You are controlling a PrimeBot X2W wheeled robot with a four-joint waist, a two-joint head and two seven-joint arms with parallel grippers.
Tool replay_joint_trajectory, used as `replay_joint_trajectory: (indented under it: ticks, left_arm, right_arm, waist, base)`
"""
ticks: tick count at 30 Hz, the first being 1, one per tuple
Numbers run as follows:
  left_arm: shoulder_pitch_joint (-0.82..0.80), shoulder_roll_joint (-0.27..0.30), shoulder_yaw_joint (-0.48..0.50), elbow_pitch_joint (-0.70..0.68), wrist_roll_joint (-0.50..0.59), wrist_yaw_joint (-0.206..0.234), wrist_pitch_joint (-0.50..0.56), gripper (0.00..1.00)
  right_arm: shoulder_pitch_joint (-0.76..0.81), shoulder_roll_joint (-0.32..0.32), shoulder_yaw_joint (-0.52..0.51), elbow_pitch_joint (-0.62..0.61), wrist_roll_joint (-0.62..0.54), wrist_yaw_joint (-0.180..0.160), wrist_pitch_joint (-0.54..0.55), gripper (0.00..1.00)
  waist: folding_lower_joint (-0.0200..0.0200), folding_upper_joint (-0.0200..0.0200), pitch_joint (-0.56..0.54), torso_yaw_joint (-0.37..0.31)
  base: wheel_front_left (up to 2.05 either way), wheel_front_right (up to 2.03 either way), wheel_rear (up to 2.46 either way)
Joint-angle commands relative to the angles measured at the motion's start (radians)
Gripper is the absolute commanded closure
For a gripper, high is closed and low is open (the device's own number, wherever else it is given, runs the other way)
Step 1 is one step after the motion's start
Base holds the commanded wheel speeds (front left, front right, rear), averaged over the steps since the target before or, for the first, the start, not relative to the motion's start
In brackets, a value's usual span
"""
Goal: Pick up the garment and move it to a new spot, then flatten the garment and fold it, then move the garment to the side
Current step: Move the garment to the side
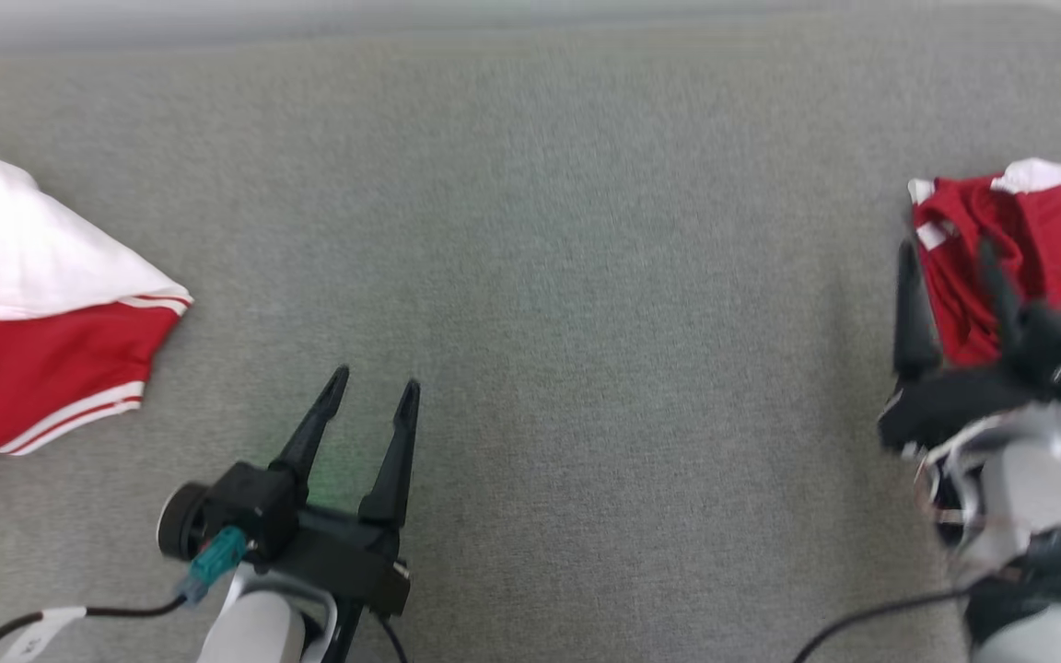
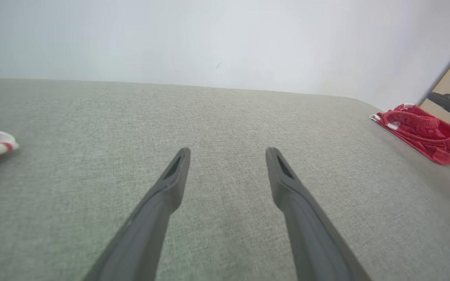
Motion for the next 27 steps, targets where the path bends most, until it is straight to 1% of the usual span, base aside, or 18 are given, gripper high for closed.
replay_joint_trajectory:
  ticks: [1,3,7,14,22,27]
  left_arm:
    - [0.026,0.000,0.003,0.008,-0.005,0.008,-0.001,0.00]
    - [0.044,0.001,0.012,0.019,-0.007,0.015,-0.001,0.00]
    - [0.083,0.001,0.029,0.041,-0.003,0.030,-0.001,0.00]
    - [0.171,0.000,0.083,0.088,0.011,0.053,-0.001,0.00]
    - [0.254,0.001,0.132,0.099,0.035,0.077,-0.001,0.00]
    - [0.288,0.001,0.154,0.098,0.044,0.075,-0.001,0.00]
  right_arm:
    - [0.033,0.009,0.009,-0.012,0.007,0.000,0.000,0.00]
    - [0.094,0.033,0.012,-0.032,0.031,0.000,0.000,0.00]
    - [0.207,0.069,0.012,-0.054,0.039,0.000,0.000,0.00]
    - [0.339,0.114,0.007,-0.108,0.040,0.000,0.000,0.00]
    - [0.442,0.132,0.001,-0.179,0.000,0.000,0.000,0.00]
    - [0.500,0.146,-0.019,-0.241,0.006,0.000,0.000,0.00]
  waist:
    - [0.0001,0.0000,-0.063,0.033]
    - [0.0001,0.0000,-0.093,0.045]
    - [0.0001,0.0000,-0.150,0.071]
    - [0.0001,0.0000,-0.244,0.098]
    - [0.0001,0.0000,-0.315,0.115]
    - [0.0001,0.0000,-0.340,0.132]
  base:
    - [0.00,0.00,0.00]
    - [0.00,0.00,0.00]
    - [0.00,0.00,0.00]
    - [0.00,0.00,0.00]
    - [0.00,0.00,0.00]
    - [0.00,0.00,0.00]
